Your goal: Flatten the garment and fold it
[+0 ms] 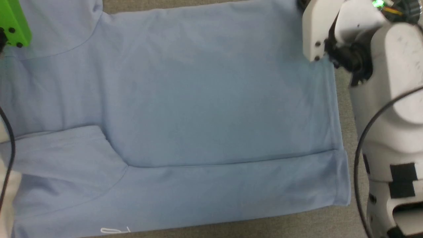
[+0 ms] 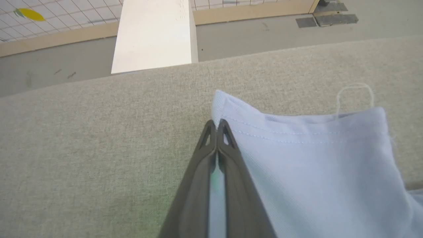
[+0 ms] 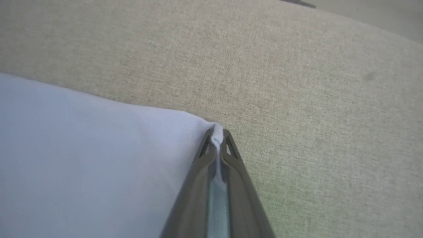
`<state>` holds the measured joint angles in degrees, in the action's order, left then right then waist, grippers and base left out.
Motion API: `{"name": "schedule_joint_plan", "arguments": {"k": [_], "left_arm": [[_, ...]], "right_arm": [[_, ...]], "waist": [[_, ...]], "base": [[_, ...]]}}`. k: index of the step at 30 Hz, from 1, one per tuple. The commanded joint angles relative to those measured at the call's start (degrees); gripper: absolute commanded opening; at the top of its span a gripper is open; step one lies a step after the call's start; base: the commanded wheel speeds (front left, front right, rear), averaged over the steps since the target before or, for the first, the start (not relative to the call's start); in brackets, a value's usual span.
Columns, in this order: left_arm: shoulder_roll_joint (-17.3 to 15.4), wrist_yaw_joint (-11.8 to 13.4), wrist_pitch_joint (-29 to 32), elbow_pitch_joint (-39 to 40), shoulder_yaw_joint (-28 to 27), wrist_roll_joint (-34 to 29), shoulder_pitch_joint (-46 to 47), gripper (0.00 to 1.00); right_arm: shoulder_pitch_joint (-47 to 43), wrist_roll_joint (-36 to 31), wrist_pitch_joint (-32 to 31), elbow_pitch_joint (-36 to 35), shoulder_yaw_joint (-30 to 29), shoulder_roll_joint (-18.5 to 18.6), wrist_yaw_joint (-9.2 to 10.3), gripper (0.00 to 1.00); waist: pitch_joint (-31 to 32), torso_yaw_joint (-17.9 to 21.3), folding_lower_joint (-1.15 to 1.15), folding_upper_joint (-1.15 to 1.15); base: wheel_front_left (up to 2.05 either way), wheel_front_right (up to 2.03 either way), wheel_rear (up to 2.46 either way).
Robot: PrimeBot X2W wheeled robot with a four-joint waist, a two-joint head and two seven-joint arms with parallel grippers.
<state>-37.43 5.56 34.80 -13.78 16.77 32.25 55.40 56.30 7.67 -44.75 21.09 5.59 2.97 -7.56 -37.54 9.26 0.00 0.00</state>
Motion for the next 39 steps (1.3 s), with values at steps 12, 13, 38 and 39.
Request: {"name": "schedule_joint_plan", "arguments": {"k": [12,13,38,39], "left_arm": [[5.34,-1.09,-33.34,1.70,-3.23,-0.82,-20.30,0.00],[5.93,-1.11,-34.94,2.31,-3.53,-0.19,-22.51,0.00],[9.65,-1.04,-36.27,6.21,-3.05,10.04,-57.80,0.00],[9.80,-1.34,-36.25,5.36,-2.69,10.02,-57.69,0.00]], "right_arm": [[-18.31,5.37,31.78,-7.40,5.16,4.42,0.08,0.00],[-20.03,5.79,33.66,-7.52,5.24,5.09,0.08,0.00],[-46.61,10.82,19.80,-7.90,4.89,15.32,0.08,0.00],[-47.04,10.67,18.75,-8.14,4.72,15.06,0.08,0.00]], "waist": [[15.70,-3.34,0.00,0.00],[17.05,-3.83,0.00,0.00],[27.32,-9.79,0.00,0.00],[27.32,-9.78,0.00,0.00]], "base": [[0.00,0.00,0.00],[0.00,0.00,0.00],[0.00,0.00,0.00],[0.00,0.00,0.00]]}}
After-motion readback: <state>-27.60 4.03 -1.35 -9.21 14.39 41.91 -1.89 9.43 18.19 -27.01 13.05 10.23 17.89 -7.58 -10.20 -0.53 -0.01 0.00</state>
